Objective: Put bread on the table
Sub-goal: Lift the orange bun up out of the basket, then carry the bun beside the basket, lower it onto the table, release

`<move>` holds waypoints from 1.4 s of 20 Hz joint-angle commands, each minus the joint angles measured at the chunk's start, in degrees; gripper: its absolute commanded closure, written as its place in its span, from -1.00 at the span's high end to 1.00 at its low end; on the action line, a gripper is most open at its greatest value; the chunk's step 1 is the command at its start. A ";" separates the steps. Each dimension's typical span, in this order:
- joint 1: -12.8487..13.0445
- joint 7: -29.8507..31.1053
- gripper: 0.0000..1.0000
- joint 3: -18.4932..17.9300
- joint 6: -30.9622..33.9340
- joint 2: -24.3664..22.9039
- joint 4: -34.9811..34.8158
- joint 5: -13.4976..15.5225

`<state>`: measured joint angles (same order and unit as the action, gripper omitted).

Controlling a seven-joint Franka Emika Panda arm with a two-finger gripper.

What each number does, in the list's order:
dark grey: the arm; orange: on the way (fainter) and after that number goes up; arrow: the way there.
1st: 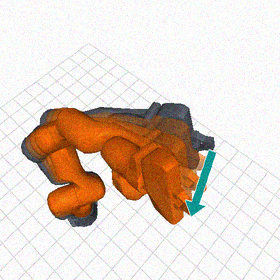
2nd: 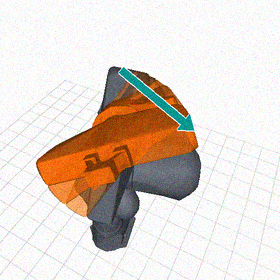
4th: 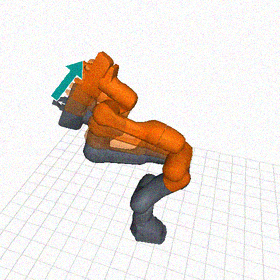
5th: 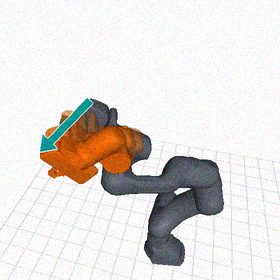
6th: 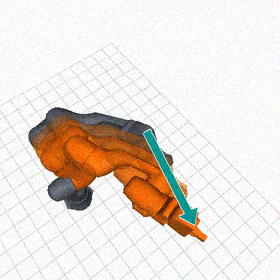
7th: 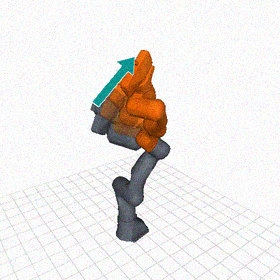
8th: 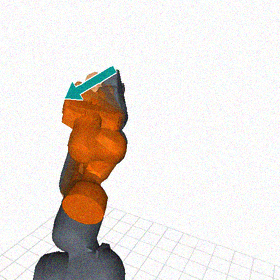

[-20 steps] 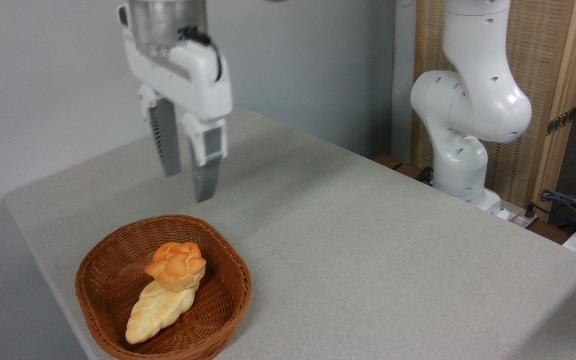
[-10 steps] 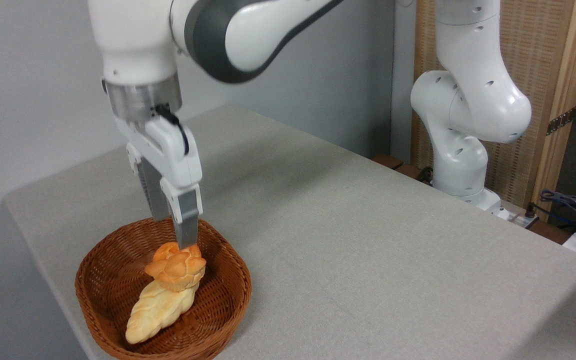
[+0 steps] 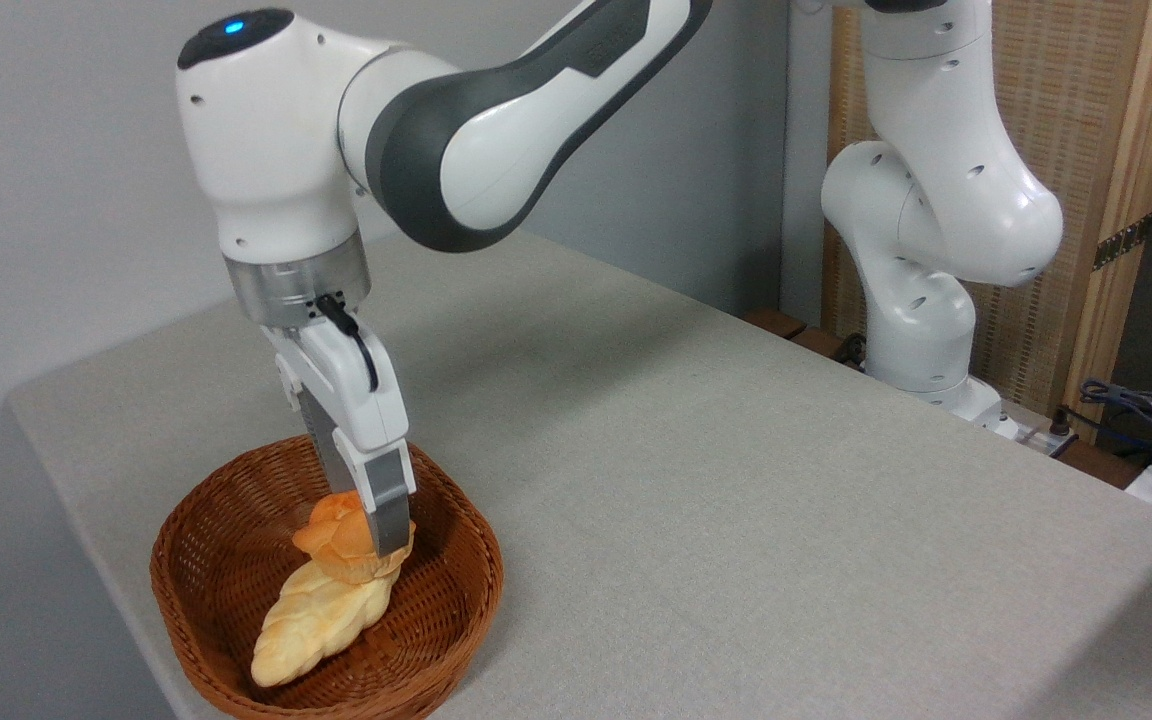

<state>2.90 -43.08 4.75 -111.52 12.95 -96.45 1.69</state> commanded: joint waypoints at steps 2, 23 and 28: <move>0.00 -1.39 -0.26 1.05 -1.33 0.94 -0.58 -1.52; -2.37 -1.74 -0.39 0.35 2.01 -7.56 0.21 4.89; -1.67 -2.70 -0.19 -0.53 16.32 -16.44 -3.54 5.60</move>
<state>0.32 -44.64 4.75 -101.13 2.34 -95.16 6.19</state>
